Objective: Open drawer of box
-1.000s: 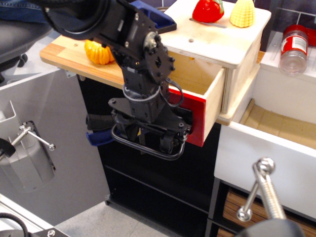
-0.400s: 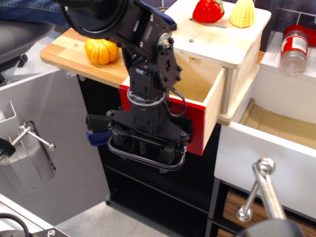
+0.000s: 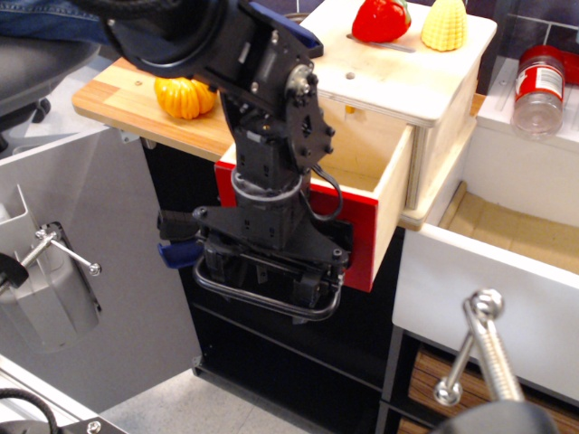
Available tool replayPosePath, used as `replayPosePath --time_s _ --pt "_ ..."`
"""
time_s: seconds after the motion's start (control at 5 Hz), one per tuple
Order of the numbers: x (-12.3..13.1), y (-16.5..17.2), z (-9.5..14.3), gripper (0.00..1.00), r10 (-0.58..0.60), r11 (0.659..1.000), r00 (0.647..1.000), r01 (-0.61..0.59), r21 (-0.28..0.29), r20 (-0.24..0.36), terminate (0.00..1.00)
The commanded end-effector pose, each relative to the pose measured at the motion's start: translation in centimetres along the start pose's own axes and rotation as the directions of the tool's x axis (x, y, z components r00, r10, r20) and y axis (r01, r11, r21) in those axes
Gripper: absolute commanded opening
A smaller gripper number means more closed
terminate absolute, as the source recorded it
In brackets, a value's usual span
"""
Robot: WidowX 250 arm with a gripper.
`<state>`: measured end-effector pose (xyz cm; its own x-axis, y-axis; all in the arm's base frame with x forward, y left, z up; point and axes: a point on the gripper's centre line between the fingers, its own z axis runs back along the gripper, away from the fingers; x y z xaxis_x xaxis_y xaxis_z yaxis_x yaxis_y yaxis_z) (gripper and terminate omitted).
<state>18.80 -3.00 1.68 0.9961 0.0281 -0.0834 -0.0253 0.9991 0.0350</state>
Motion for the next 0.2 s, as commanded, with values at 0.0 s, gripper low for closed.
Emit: replayPosePath --time_s 0.0 --pt "-7.04 1.14 -2.79 1.00 -0.303 0.944 0.941 0.318 0.089 -0.149 1.00"
